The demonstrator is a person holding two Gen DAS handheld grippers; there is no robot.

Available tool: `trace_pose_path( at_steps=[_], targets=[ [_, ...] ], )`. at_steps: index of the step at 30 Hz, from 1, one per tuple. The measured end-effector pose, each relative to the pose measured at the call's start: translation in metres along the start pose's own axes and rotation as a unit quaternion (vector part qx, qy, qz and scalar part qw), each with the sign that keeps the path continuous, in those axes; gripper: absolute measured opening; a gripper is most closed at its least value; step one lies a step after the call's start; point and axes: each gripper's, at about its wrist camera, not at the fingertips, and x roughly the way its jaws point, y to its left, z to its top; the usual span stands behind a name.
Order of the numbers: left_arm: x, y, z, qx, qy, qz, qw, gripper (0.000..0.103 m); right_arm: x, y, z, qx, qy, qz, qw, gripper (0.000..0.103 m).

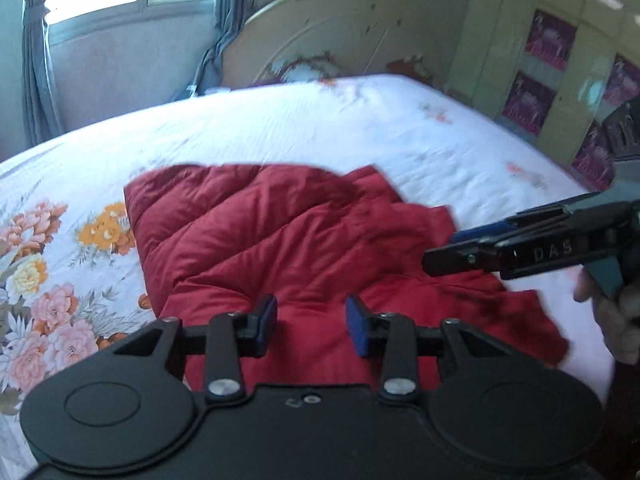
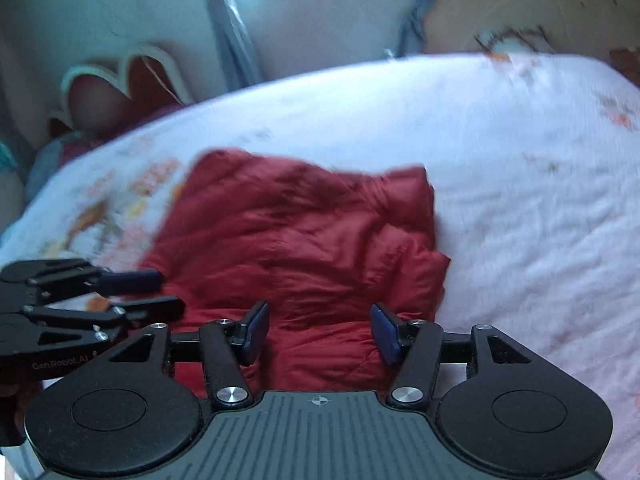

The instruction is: Fold large clothes

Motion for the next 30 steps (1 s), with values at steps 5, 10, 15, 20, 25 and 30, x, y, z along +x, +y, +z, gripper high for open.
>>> trace_pose_path(
  at_steps=[5,10,15,20,25,30],
  targets=[
    [-0.041,-0.020,-0.027,-0.010,-0.003,-0.016,0.9998,0.037,-0.043,0.018,-0.021,-0.037,0.007,0.043,0.998,0.056],
    [-0.040,-0.028,-0.059,-0.035,0.013,0.010,0.9993,0.037,-0.034,0.026,-0.057,-0.051,0.035,0.036,0.997,0.056],
    [-0.040,-0.034,-0.074,-0.026,0.018,0.035,0.9989,0.037,-0.025,0.028,-0.084,-0.059,0.036,0.025,0.997,0.056],
    [-0.036,-0.038,-0.079,-0.026,0.025,0.048,0.9982,0.036,-0.009,0.021,-0.096,-0.056,0.045,0.032,0.997,0.056],
    [-0.063,-0.022,-0.059,-0.066,-0.021,0.045,0.9966,0.039,-0.051,-0.009,-0.059,0.022,-0.043,0.049,0.998,0.056],
    [-0.042,0.017,-0.036,-0.114,-0.032,0.068,0.9907,0.039,-0.021,-0.069,-0.020,0.136,-0.059,0.034,0.988,0.041]
  ],
)
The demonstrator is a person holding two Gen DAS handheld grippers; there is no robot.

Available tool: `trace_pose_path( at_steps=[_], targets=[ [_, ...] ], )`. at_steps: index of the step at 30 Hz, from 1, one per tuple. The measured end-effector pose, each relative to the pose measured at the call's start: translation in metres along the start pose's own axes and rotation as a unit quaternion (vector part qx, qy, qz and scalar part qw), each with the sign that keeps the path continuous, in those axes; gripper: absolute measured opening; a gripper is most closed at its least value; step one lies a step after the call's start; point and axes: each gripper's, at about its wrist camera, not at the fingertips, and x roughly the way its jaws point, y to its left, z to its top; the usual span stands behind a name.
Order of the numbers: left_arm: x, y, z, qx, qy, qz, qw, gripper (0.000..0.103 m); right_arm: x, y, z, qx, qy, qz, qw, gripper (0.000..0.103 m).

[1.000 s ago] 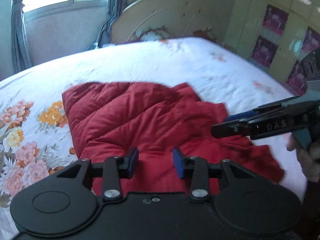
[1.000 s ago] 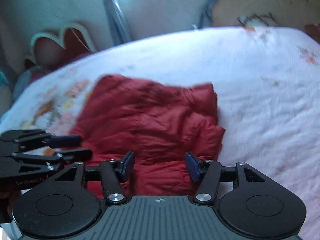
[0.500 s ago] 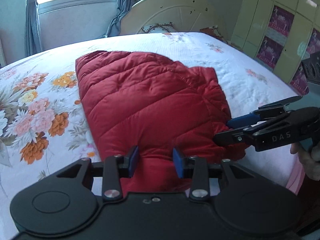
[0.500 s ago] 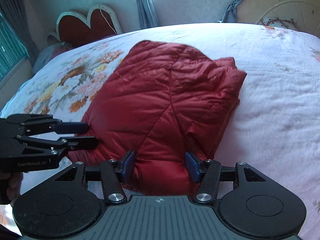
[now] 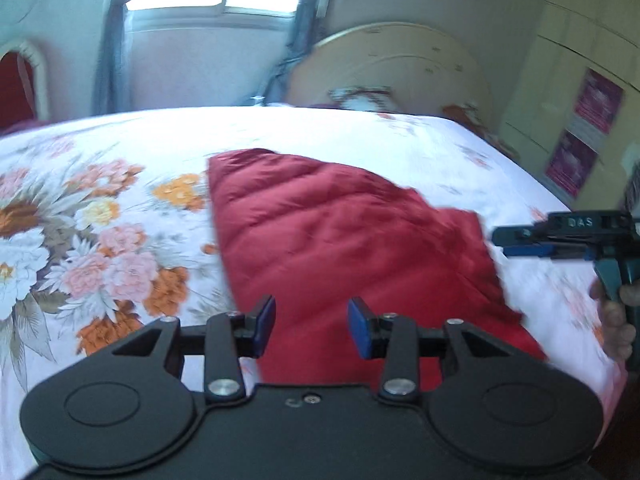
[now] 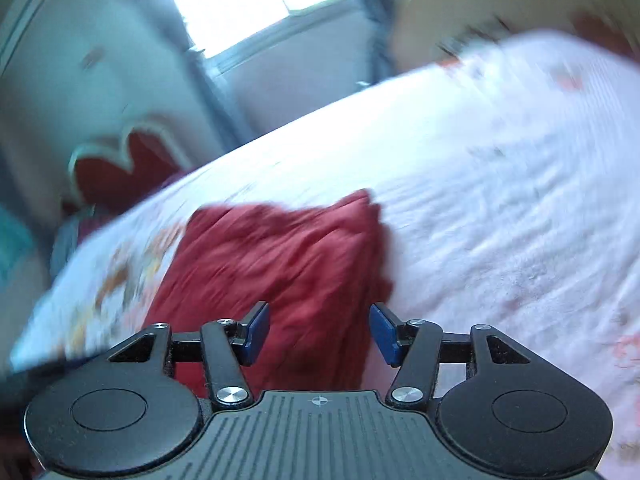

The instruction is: Fold large clothes

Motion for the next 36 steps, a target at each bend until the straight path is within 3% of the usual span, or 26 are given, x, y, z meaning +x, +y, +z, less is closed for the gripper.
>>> trace_pose_path(
  at_steps=[1,3,5,8,11,14,15,16,17,19,22,26,29,30,31,32,36],
  targets=[
    [0.007,0.006,0.004,-0.015,0.003,-0.001,0.9999,0.039,0.008,-0.008,0.006,0.020,0.004,0.006,1.000,0.029],
    [0.017,0.012,0.010,-0.034,0.008,0.003,0.9994,0.039,0.019,-0.018,0.015,0.045,0.002,0.023,0.999,0.027],
    [0.024,0.016,0.011,-0.044,0.012,0.005,0.9990,0.040,0.025,-0.023,0.020,0.046,0.004,0.030,0.998,0.018],
    [0.034,0.020,0.011,-0.053,0.018,0.013,0.9983,0.042,0.038,-0.030,0.020,0.032,0.010,0.021,0.999,0.017],
    [0.037,0.024,0.010,-0.070,0.021,0.017,0.9972,0.045,0.057,-0.049,0.008,0.068,0.035,0.024,0.997,0.017],
    [0.036,0.025,0.011,-0.070,0.024,0.017,0.9971,0.045,0.054,-0.052,0.004,0.083,0.032,0.024,0.996,0.018],
    [0.036,0.026,0.013,-0.068,0.023,0.015,0.9973,0.046,0.051,-0.052,0.004,0.087,0.029,0.022,0.996,0.023],
    [0.036,0.027,0.014,-0.068,0.023,0.015,0.9973,0.054,0.050,-0.054,0.004,0.093,0.029,0.016,0.995,0.050],
    [0.036,0.028,0.015,-0.069,0.021,0.015,0.9972,0.068,0.051,-0.056,0.004,0.093,0.029,0.013,0.995,0.063],
    [0.036,0.031,0.016,-0.080,0.014,0.007,0.9967,0.078,0.055,-0.066,0.003,0.104,0.034,0.029,0.994,0.065],
    [0.045,0.040,0.018,-0.118,0.024,-0.040,0.9920,0.082,0.057,-0.078,0.007,0.144,0.041,0.061,0.987,0.065],
    [0.069,0.055,0.014,-0.174,0.045,-0.082,0.9803,0.084,0.064,-0.085,0.013,0.146,0.059,0.092,0.983,0.065],
    [0.084,0.073,0.009,-0.234,0.052,-0.111,0.9646,0.085,0.072,-0.084,0.015,0.139,0.067,0.110,0.982,0.065],
    [0.087,0.077,0.007,-0.247,0.054,-0.118,0.9601,0.084,0.073,-0.082,0.015,0.136,0.068,0.114,0.982,0.064],
    [0.089,0.078,0.006,-0.255,0.054,-0.122,0.9577,0.079,0.074,-0.081,0.015,0.132,0.068,0.116,0.982,0.046],
    [0.091,0.079,0.005,-0.259,0.052,-0.124,0.9564,0.074,0.077,-0.080,0.013,0.134,0.081,0.135,0.978,0.034],
    [0.085,0.069,0.008,-0.239,0.043,-0.115,0.9631,0.062,0.072,-0.073,0.013,0.123,0.074,0.138,0.980,0.021]
  ],
)
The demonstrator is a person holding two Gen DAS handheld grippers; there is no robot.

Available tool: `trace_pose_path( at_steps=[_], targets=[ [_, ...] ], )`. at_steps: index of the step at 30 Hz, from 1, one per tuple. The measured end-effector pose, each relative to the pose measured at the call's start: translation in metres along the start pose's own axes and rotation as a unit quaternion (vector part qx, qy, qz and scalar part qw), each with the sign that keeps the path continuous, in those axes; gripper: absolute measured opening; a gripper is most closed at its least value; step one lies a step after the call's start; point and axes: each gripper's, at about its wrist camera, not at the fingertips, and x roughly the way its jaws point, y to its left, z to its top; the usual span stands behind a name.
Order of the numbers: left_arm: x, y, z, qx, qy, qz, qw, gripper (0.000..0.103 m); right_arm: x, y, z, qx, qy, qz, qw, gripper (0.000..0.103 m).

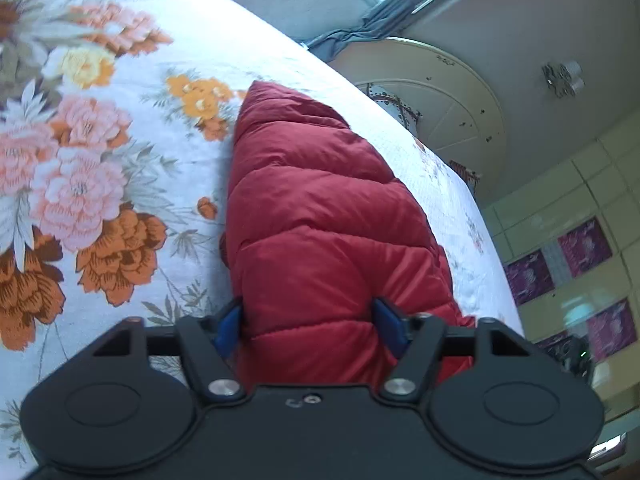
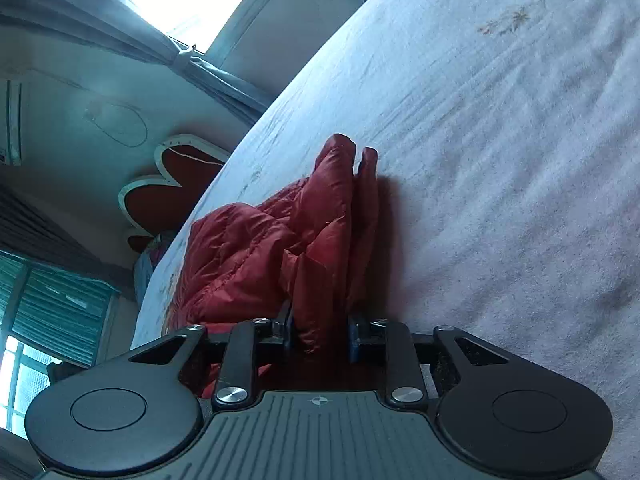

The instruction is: Fold large clothes

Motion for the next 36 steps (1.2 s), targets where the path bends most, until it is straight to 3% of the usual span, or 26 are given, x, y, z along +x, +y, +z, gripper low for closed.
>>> trace_pose_path(
  at_steps=[4,10,21,27,36],
  targets=[
    [-0.011,-0.011,-0.001,0.020,-0.012,0.009,0.9997,0.054,-0.006,0.012,-0.001,-0.014,-0.013,0.004,1.000,0.019],
    [-0.034,-0.034,0.003,0.062,-0.034,0.036,0.9969,0.053,-0.013,0.038,-0.003,-0.038,-0.023,0.006,0.999,0.018],
    [-0.093,-0.025,0.030,0.112,-0.081,0.015,0.9903,0.053,0.002,0.120,-0.028,-0.088,-0.057,-0.003,0.994,0.018],
    [-0.145,0.025,0.059,0.129,-0.074,0.009,0.9888,0.052,0.051,0.177,-0.061,-0.096,-0.060,-0.013,0.993,0.018],
    [-0.210,0.155,0.113,0.093,-0.026,0.032,0.9948,0.052,0.179,0.266,-0.113,-0.101,-0.019,-0.005,0.995,0.018]
  ],
)
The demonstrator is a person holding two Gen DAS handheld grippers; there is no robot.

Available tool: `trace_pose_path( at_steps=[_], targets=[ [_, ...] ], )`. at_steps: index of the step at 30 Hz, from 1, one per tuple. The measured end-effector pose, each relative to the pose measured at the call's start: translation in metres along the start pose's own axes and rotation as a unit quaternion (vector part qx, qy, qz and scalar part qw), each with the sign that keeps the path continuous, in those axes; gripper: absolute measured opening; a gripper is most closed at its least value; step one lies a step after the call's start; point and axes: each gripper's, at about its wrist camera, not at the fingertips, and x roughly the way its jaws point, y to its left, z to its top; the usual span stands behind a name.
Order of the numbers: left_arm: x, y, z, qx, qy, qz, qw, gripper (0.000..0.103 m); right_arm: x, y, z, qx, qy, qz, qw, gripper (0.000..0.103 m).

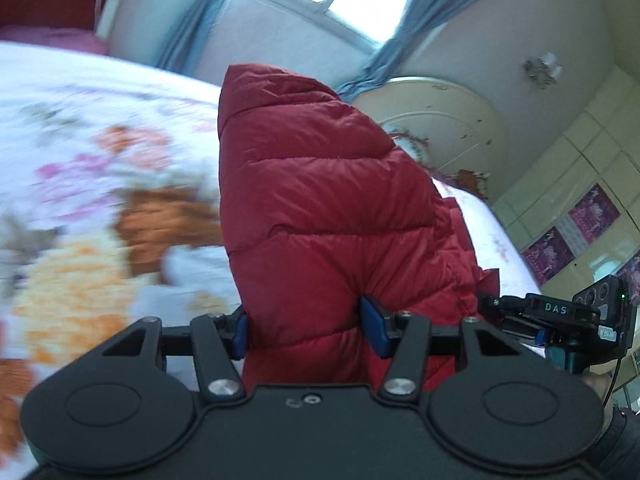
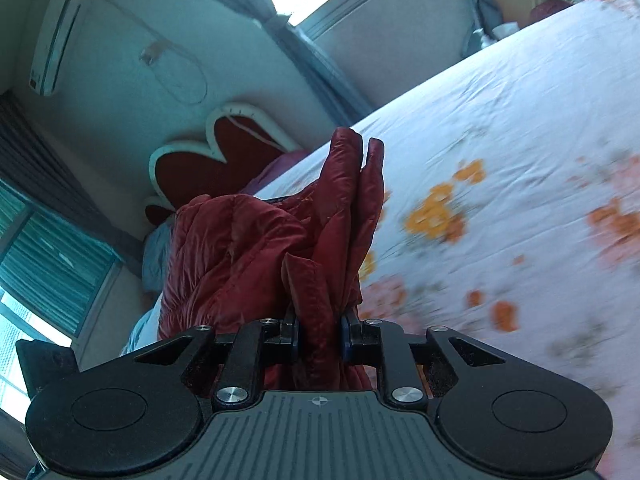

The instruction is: Fold large clothes

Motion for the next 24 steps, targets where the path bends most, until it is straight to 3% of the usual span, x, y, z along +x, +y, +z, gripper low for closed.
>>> trace_pose_path(
  at_steps=[5,9,18,21,23,24],
  targets=[
    [-0.001,0.058,0.011,-0.024,0.025,0.008,0.9994,0.053,0.063,0.026,-0.014,0.021,0.028,-0.011,0.999,0.018],
    [0.013,0.095,0.013,-0.033,0.033,0.016,0.9988,0.053,0.098,0.019,-0.018,0.031,0.038,-0.032,0.998,0.018],
    [0.029,0.122,0.004,-0.050,0.019,-0.022,0.9983,0.057,0.110,-0.016,-0.027,0.080,0.039,-0.033,0.995,0.019],
    [0.021,0.127,0.005,-0.048,0.017,-0.011,0.9986,0.072,0.106,-0.015,-0.027,0.086,0.040,-0.032,0.995,0.019],
    [0.008,0.129,0.005,-0.039,0.006,-0.010,0.9992,0.076,0.094,-0.009,-0.021,0.075,0.031,-0.056,0.995,0.038],
    [-0.002,0.130,0.006,-0.036,-0.005,-0.006,0.9993,0.074,0.083,0.000,-0.019,0.057,0.014,-0.080,0.995,0.052]
  ],
)
